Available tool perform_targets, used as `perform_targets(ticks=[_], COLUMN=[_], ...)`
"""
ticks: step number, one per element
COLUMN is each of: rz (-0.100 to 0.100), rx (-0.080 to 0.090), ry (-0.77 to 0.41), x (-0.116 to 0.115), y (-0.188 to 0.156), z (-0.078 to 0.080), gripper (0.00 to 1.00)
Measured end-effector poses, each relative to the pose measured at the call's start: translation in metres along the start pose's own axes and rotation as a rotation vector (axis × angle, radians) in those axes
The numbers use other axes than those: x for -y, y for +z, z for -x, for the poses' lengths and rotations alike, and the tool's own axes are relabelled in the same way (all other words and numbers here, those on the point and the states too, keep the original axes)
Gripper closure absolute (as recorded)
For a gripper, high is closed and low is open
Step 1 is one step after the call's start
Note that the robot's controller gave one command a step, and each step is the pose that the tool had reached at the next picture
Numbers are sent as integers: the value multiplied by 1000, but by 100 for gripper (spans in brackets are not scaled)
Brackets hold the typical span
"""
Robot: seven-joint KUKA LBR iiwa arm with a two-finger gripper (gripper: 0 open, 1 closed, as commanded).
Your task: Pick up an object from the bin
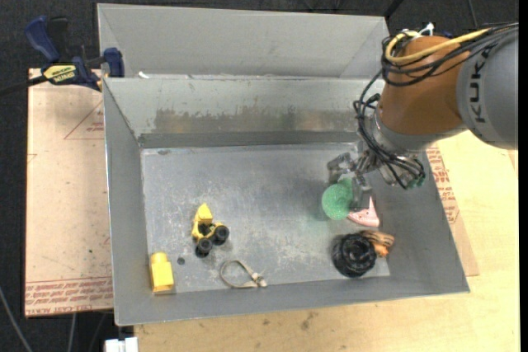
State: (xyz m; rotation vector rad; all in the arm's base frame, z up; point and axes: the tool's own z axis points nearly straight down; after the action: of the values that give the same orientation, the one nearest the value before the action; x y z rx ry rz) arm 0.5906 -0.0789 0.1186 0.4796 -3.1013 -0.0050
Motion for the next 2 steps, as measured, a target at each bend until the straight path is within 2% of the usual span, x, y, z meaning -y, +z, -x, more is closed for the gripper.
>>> perform_targets(ticks=[1,2], rz=[-11,3], rx=[21,-7], ry=[-33,-38], x=[21,14], y=[-23,-37], z=[18,0], gripper=[100,100])
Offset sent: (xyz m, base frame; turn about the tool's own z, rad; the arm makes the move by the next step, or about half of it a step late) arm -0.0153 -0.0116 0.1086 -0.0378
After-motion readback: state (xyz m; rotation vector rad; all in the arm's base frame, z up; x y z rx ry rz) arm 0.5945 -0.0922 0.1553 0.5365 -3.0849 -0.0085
